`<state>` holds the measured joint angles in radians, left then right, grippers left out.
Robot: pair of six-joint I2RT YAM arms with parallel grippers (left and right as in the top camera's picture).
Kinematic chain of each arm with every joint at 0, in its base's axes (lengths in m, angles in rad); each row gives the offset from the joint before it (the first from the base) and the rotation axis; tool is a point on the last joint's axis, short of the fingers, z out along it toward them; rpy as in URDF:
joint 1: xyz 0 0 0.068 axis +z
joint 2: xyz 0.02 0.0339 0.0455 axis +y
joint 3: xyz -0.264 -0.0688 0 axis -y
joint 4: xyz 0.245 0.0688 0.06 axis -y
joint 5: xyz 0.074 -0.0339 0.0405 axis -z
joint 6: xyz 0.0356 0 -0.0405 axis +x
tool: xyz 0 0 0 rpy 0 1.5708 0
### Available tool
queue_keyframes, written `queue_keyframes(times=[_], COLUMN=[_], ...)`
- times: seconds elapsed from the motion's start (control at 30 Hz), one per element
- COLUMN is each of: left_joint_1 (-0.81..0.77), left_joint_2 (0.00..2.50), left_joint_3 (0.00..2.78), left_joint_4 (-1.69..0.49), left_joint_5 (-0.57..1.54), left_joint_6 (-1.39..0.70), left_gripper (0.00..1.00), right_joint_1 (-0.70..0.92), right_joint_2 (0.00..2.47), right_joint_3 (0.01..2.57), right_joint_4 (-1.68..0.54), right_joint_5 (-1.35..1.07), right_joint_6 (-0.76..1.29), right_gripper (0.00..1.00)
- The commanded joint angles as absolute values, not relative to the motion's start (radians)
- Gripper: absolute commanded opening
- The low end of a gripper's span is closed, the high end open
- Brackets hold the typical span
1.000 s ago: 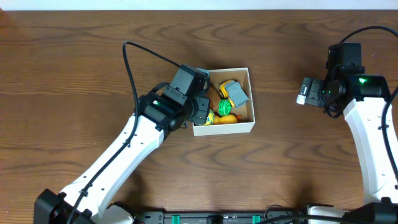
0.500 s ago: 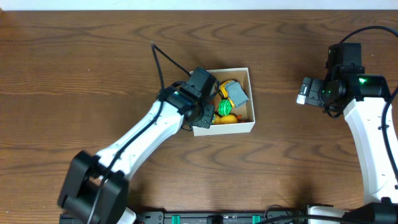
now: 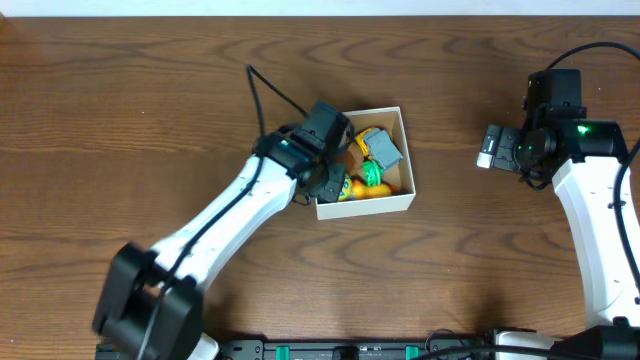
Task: Pack container
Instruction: 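Lower the green toy into the box and open the left gripper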
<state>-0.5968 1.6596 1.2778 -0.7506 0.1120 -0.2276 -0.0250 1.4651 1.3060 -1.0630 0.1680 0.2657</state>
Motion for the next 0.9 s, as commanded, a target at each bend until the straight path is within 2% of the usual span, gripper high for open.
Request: queue_keyframes(times=[0.0,0.2,0.4,0.47,0.53,0.77,0.8,0.87], left_joint_1=[-0.601,-0.585,-0.567,-0.566,-0.566,-0.566,-0.566,-0.561], left_joint_2=[1.551,1.444,1.443,1.448,1.450,1.450,1.450,1.450], left_joint_3=[1.361,1.385,1.385,1.385,1.385,1.385,1.385,1.385], left_joint_4=[-0.779,-0.810,-0.822,-0.825,-0.826,-0.826,-0.826,-0.826], left_joint_5=[0.036,-0.012,-0.012,-0.013,-0.013,-0.013,-0.013,-0.036], left_joint_6=[-0.210,-0.210,-0.210,-0.210,-0.210,-0.210,-0.210,-0.210], left_gripper=[0.06,0.07,0.07,0.21,0.27,0.28,0.33,0.66], right_joint_1=[-0.033,-0.033,-0.033,-0.032,-0.033,-0.033,-0.033,-0.033], right_joint_2=[1.464,1.464,1.464,1.464,1.464,1.464,1.464,1.464], right_joint_3=[1.307,1.307,1.307,1.307,1.307,1.307,1.307,1.307], right_joint_4=[-1.063,-1.066,-1.066,-1.066,-1.065,-1.059,-1.060,-1.058], right_joint_5=[0.168,0.168,0.168,0.168,0.168,0.168,0.168,0.168], right_joint_6=[0.253,0.253,0.252,0.252,0.253,0.252,0.252,0.253], right_gripper=[0.99,0.99,0.99,0.99,0.99,0.99,0.99,0.99])
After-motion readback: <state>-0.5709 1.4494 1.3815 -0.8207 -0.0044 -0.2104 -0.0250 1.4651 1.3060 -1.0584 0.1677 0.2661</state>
